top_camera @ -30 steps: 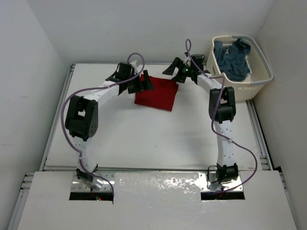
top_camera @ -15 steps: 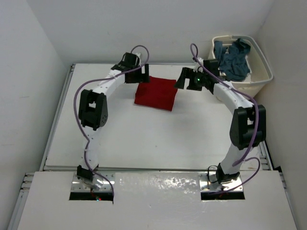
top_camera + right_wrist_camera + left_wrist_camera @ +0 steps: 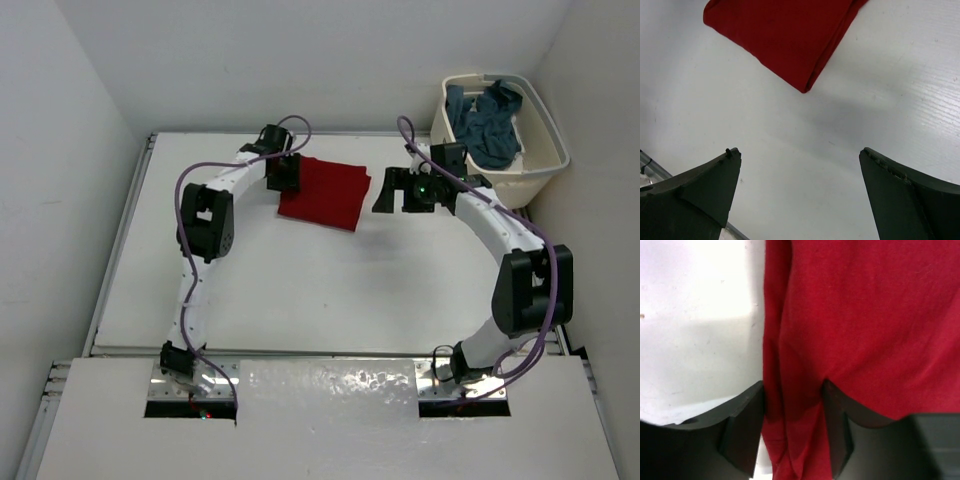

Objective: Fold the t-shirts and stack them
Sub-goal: Put the neatly folded tshirt into the corner of the board with the left arm

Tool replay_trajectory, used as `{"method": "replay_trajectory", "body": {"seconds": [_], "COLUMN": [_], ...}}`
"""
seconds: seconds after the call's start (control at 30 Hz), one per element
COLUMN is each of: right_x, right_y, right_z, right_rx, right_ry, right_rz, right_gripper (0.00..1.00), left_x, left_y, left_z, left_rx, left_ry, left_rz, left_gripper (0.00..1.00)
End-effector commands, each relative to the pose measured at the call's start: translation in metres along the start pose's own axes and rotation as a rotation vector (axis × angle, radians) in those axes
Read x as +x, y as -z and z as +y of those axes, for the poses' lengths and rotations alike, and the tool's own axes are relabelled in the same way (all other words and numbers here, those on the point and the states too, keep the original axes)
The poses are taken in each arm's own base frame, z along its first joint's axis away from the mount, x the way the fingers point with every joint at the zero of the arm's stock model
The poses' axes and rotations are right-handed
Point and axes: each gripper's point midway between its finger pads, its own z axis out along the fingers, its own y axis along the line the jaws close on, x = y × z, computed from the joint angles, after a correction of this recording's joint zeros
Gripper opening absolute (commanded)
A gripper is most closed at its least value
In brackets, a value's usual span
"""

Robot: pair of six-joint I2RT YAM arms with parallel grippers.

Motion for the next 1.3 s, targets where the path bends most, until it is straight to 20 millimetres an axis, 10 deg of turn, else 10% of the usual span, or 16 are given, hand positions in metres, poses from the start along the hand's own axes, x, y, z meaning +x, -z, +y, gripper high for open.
{"method": "replay_trajectory", "body": {"seconds": [0.0, 0.13, 0.33, 0.7, 1.03, 1.27], "right_x": [-0.004, -0.006, 0.002, 0.002, -0.008, 0.001], "right_y": [0.01, 0.01, 0.009, 0.011, -0.005, 0.003], "right_z": [0.003, 0.001, -0.01, -0.031, -0.02, -0.027], "right_rx": [0.002, 0.009, 0.062, 0.169, 0.1, 0.153], "right_ry": [0.047, 0.051, 0.067, 0.094, 0.014, 0.018], "right_rz": [-0.023, -0.027, 0.009, 0.022, 0.01, 0.048], "right_gripper": [0.99, 0.99, 0.99, 0.99, 0.99, 0.99], "left_x": [0.0, 0.006, -0.029, -0.08, -0.108, -0.118], "left_y": [-0.012, -0.016, 0.017, 0.087, 0.097, 0.107], "left_z": [0.003, 0.0, 0.032, 0.198, 0.317, 0.354], "left_rx": [0.02, 0.044, -0.027, -0.317, -0.462, -0.513], "left_ry": [0.0, -0.04, -0.097, -0.105, -0.025, -0.014], "left_rz": [-0.002, -0.003, -0.107, -0.201, -0.291, -0.348], "left_gripper": [0.43, 0.0, 0.0, 0.0, 0.0, 0.0]}}
